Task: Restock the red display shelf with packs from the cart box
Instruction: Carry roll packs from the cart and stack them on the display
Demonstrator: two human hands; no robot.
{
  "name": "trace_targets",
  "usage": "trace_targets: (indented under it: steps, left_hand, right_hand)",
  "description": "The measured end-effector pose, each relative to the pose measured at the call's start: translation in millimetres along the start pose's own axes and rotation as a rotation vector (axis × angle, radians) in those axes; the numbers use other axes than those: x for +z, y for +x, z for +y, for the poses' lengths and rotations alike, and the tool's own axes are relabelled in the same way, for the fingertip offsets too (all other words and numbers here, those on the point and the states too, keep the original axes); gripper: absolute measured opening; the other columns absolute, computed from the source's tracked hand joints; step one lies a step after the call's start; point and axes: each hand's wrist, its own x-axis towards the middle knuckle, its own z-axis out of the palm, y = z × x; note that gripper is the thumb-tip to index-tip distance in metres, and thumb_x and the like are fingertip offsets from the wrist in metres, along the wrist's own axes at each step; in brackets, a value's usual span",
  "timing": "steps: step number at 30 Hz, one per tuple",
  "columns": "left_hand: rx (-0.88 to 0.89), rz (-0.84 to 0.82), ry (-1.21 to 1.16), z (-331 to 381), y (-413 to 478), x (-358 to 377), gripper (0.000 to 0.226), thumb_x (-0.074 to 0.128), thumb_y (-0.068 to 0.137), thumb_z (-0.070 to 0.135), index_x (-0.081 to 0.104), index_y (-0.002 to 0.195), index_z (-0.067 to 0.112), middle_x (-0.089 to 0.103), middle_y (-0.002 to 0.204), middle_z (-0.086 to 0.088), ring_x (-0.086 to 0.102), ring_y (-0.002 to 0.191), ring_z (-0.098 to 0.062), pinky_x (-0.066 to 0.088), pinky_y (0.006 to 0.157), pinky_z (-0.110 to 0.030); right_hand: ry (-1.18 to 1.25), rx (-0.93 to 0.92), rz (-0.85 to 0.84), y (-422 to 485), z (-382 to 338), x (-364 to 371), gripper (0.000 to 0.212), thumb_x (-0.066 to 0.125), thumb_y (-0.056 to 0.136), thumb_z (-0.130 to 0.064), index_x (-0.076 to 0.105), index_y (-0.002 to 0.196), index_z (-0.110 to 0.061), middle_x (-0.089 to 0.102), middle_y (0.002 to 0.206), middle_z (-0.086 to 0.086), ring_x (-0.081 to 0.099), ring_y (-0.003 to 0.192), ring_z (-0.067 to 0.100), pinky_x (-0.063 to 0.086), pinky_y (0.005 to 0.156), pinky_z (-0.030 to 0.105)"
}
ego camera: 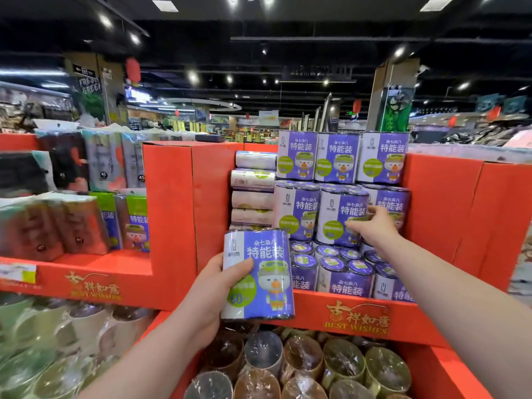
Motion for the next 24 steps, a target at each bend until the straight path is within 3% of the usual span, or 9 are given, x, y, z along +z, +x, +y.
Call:
trace_targets:
  steps: [2,5,8,11,14,15,18,22,24]
  left_hand:
    - [0.004,-0.021,0.010,4.0,6.6,9.1,0.035,0.062,0.084,0.015,0.059,0.118,0.006,0.073,0.103,-0.016,0.071,0.085,-0.032,0.060,0.072,-0.040]
    - [-0.006,-0.060,0.003,8.1,20.4,29.7,0.036,0.063,0.085,0.013,0.059,0.120,0.006,0.072,0.106,-0.017,0.069,0.090,-0.035,0.060,0.073,-0.041]
    - [0.002,-0.134,0.032,11.0,31.5,56.9,0.033,0.063,0.087,0.010,0.058,0.120,0.007,0.072,0.106,-0.015,0.070,0.087,-0.031,0.060,0.073,-0.040]
    - [0.045,-0.224,0.093,13.3,40.4,86.0,0.037,0.069,0.084,0.013,0.058,0.119,0.010,0.071,0.110,-0.015,0.068,0.097,-0.035,0.057,0.083,-0.046]
    - [0.123,-0.280,0.202,15.2,47.1,110.6,0.049,0.072,0.068,0.025,0.060,0.115,0.017,0.070,0.111,-0.013,0.066,0.104,-0.034,0.052,0.092,-0.051]
    - [0.149,-0.314,0.255,14.3,49.4,116.6,0.053,0.070,0.066,0.029,0.059,0.118,0.019,0.070,0.112,-0.011,0.066,0.105,-0.032,0.051,0.094,-0.050]
    - [0.247,-0.362,0.632,8.5,61.9,119.9,0.067,0.073,0.080,0.034,0.044,0.139,0.021,0.057,0.132,-0.008,0.057,0.115,-0.021,0.043,0.105,-0.040]
    - [0.327,-0.410,1.544,-4.6,78.1,94.3,0.074,0.053,0.086,0.061,0.032,0.147,0.025,0.035,0.149,-0.002,0.033,0.138,-0.022,0.031,0.111,-0.039]
    - [0.372,-0.451,1.797,-17.5,80.0,84.7,0.072,0.047,0.087,0.064,0.029,0.147,0.028,0.031,0.151,0.001,0.028,0.140,-0.022,0.028,0.112,-0.042]
  right_hand:
    - [-0.073,-0.061,0.066,-7.9,-5.1,-7.9,0.065,0.076,0.075,-0.022,0.047,0.130,-0.006,0.051,0.131,0.014,0.053,0.114,0.028,0.047,0.092,0.036]
    - [0.064,-0.177,-0.070,-30.2,-20.9,-19.4,0.036,0.066,0.088,-0.027,0.057,0.119,-0.011,0.058,0.116,0.006,0.057,0.088,0.018,0.050,0.064,0.023]
    - [0.105,-0.224,-0.388,-53.7,-40.8,-32.5,0.016,0.057,0.092,-0.038,0.057,0.104,-0.027,0.061,0.107,-0.005,0.058,0.095,0.013,0.052,0.083,0.037]
    - [-0.166,-0.374,-0.520,-60.5,-57.8,-51.4,0.042,0.065,0.085,-0.037,0.051,0.124,-0.031,0.057,0.126,-0.007,0.056,0.110,0.009,0.048,0.092,0.031]
    - [-0.481,-0.433,-0.555,-56.6,-74.1,-73.8,0.068,0.073,0.080,-0.036,0.044,0.140,-0.023,0.050,0.133,-0.007,0.059,0.093,0.002,0.048,0.074,0.009]
    - [-0.550,-0.437,-0.557,-52.2,-76.7,-80.6,0.072,0.074,0.078,-0.037,0.043,0.141,-0.021,0.049,0.137,-0.005,0.058,0.095,0.002,0.049,0.077,0.009]
    - [-0.734,-0.431,-0.488,-36.9,-78.4,-98.0,0.076,0.077,0.076,-0.036,0.043,0.141,-0.016,0.046,0.144,0.000,0.048,0.126,0.015,0.039,0.102,0.024]
    - [-0.952,-0.393,-0.403,-15.8,-73.5,-109.1,0.071,0.077,0.076,-0.035,0.045,0.136,-0.015,0.047,0.139,0.007,0.047,0.123,0.023,0.036,0.089,0.023]
    - [-1.027,-0.376,-0.375,-5.1,-69.2,-109.5,0.069,0.078,0.075,-0.034,0.046,0.134,-0.015,0.048,0.137,0.009,0.048,0.122,0.025,0.039,0.092,0.027]
